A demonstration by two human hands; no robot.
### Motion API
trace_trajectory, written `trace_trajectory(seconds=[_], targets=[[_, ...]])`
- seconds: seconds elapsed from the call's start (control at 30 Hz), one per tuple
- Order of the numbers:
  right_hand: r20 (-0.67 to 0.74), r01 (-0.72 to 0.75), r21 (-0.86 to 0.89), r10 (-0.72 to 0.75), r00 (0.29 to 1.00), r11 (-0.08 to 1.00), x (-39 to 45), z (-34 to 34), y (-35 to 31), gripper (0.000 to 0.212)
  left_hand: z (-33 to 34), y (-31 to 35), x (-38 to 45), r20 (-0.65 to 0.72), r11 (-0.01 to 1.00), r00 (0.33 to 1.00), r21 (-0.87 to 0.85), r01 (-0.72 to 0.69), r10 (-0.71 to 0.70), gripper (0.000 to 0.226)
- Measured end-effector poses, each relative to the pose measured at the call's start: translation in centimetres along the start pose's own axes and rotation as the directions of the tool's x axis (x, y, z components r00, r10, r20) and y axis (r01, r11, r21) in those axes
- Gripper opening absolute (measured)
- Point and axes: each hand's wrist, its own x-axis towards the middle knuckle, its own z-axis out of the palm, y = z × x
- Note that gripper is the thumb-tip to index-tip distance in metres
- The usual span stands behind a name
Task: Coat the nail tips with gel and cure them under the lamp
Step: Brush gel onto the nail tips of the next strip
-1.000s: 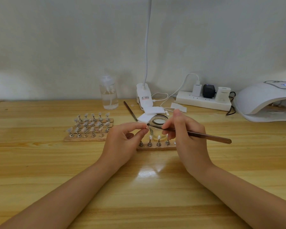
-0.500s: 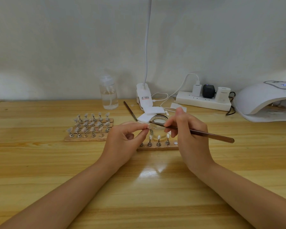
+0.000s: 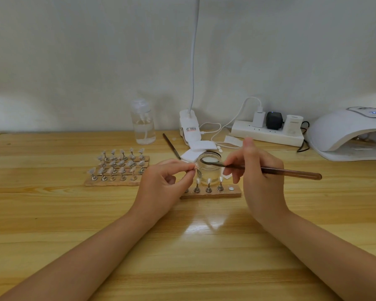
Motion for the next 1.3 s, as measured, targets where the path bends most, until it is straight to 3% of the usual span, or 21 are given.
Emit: trace_trajectory(seconds=[0.27, 0.33, 0.43, 0.5, 0.63, 0.73, 1.0, 1.17, 1.3], targets=[[0.045, -0.055, -0.035, 0.057, 0.997, 0.998, 0.2, -0.5, 0.1, 0.054, 0.0, -0.4, -0.1, 0.008, 0.999, 1.000, -0.038, -0.025, 0.025, 0.018], [0.093, 0.013, -0.073, -0.006, 0.996, 0.997, 0.2, -0.5, 0.3, 0.042, 0.0, -0.4, -0.1, 0.016, 0.998, 0.999, -0.040, -0.043, 0.044, 0.017], [0.229, 0.198, -0.267, -0.138, 0.964, 0.943, 0.2, -0.4, 0.6, 0.005, 0.0, -0.3, -0.1, 0.019, 0.997, 0.997, -0.033, -0.074, 0.075, 0.018], [0.278, 0.269, -0.354, -0.174, 0.945, 0.896, 0.1, -0.3, 1.0, 0.018, 0.0, -0.2, -0.1, 0.014, 0.995, 0.996, -0.038, -0.087, 0.088, 0.020], [0.350, 0.277, -0.378, -0.140, 0.926, 0.883, -0.1, 0.0, 1.1, 0.032, 0.1, -0.1, -0.2, 0.004, 0.997, 0.998, -0.044, -0.059, 0.059, 0.024], [0.368, 0.284, -0.377, -0.138, 0.920, 0.882, -0.2, 0.1, 1.2, 0.032, 0.1, 0.0, -0.2, 0.027, 0.996, 0.998, -0.064, -0.063, 0.065, 0.013], [0.372, 0.301, -0.353, -0.162, 0.914, 0.886, -0.1, 0.0, 1.2, 0.024, 0.0, 0.0, 0.0, 0.067, 0.990, 0.988, -0.008, -0.142, 0.142, 0.017], [0.304, 0.266, -0.336, -0.163, 0.939, 0.903, 1.5, -0.7, 0.2, 0.023, -0.2, -0.3, 0.2, 0.069, 0.985, 0.991, 0.120, -0.120, 0.112, 0.032], [0.287, 0.233, -0.353, -0.132, 0.949, 0.906, 2.9, -2.4, -0.3, 0.026, 0.1, -0.7, 0.4, 0.198, 0.975, 0.980, 0.210, -0.074, 0.032, 0.049]])
